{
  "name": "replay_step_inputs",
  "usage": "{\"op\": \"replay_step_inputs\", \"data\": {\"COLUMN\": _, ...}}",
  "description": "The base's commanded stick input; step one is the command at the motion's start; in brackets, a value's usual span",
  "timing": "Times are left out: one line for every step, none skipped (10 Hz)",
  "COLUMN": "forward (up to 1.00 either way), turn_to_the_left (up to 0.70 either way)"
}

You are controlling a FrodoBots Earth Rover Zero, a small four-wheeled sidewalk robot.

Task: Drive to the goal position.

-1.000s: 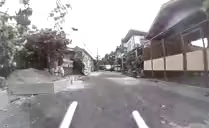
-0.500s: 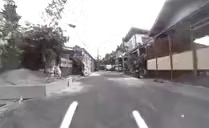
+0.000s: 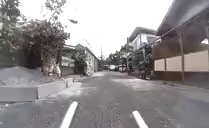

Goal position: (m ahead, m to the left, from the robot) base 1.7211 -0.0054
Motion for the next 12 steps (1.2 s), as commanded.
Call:
{"op": "replay_step_inputs", "data": {"forward": 0.85, "turn_to_the_left": 0.00}}
{"op": "replay_step_inputs", "data": {"forward": 0.85, "turn_to_the_left": 0.00}}
{"op": "replay_step_inputs", "data": {"forward": 0.85, "turn_to_the_left": 0.00}}
{"op": "replay_step_inputs", "data": {"forward": 0.85, "turn_to_the_left": 0.00}}
{"op": "replay_step_inputs", "data": {"forward": 0.85, "turn_to_the_left": 0.00}}
{"op": "replay_step_inputs", "data": {"forward": 0.85, "turn_to_the_left": 0.02}}
{"op": "replay_step_inputs", "data": {"forward": 0.85, "turn_to_the_left": 0.19}}
{"op": "replay_step_inputs", "data": {"forward": 0.85, "turn_to_the_left": 0.34}}
{"op": "replay_step_inputs", "data": {"forward": 0.85, "turn_to_the_left": 0.26}}
{"op": "replay_step_inputs", "data": {"forward": 0.85, "turn_to_the_left": 0.00}}
{"op": "replay_step_inputs", "data": {"forward": 0.85, "turn_to_the_left": 0.00}}
{"op": "replay_step_inputs", "data": {"forward": 0.85, "turn_to_the_left": 0.00}}
